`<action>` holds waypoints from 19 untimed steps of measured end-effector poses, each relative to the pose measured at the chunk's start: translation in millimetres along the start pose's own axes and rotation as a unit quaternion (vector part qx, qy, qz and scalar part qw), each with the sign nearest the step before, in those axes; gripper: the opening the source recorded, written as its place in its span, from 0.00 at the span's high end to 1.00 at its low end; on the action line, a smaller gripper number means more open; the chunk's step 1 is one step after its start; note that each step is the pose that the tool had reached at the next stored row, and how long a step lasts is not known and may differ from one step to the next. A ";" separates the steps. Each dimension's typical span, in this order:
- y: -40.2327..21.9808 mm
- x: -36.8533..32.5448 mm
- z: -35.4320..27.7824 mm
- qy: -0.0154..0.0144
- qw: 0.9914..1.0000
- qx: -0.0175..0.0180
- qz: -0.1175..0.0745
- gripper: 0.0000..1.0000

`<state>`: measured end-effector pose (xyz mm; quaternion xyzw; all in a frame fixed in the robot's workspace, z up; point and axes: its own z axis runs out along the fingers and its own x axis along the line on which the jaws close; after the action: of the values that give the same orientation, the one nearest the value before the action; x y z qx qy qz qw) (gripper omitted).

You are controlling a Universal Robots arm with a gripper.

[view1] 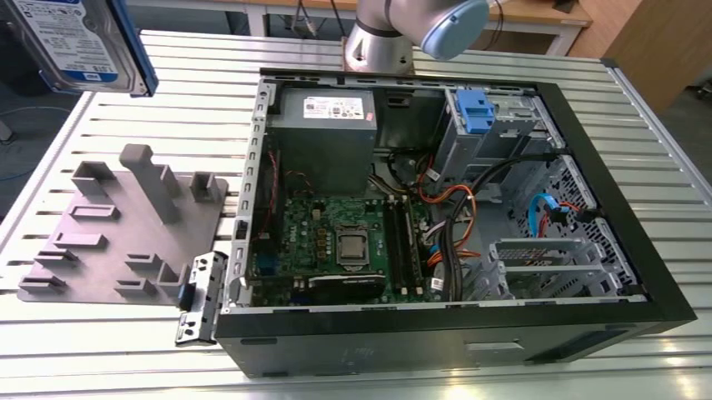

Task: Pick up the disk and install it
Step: 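Pick up the disk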

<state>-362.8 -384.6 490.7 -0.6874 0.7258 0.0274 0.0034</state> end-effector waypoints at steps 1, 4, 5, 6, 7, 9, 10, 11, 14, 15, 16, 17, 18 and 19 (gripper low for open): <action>-1.4 -0.1 0.0 0.000 1.000 0.000 0.000 0.65; -4.4 -0.4 -0.1 0.000 1.000 0.000 0.000 0.65; -4.5 -0.4 -0.1 0.000 1.000 0.000 0.000 0.65; -4.7 -0.4 -0.1 0.000 1.000 0.000 0.000 0.65; -5.0 -0.4 -0.1 0.000 1.000 0.000 0.000 0.65; -5.0 -0.4 -0.2 0.000 1.000 0.000 0.000 0.65; -5.0 -0.4 -0.6 0.000 1.000 0.000 0.000 0.65; -4.9 -0.4 -0.9 0.000 1.000 0.000 0.000 0.65; -4.9 -0.5 -2.3 0.000 1.000 0.000 0.000 0.65; -4.9 -0.5 -3.0 0.000 1.000 0.000 0.000 0.65; -4.9 -0.5 -3.2 0.000 1.000 0.000 0.000 0.65; -4.9 -0.5 -3.2 0.000 1.000 0.000 0.000 0.65; -4.9 -0.6 -3.2 0.000 1.000 0.000 0.000 0.65; -4.9 -0.5 -3.3 0.000 1.000 0.000 0.000 0.65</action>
<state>-357.8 -384.4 493.8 -0.6874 0.7258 0.0274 0.0034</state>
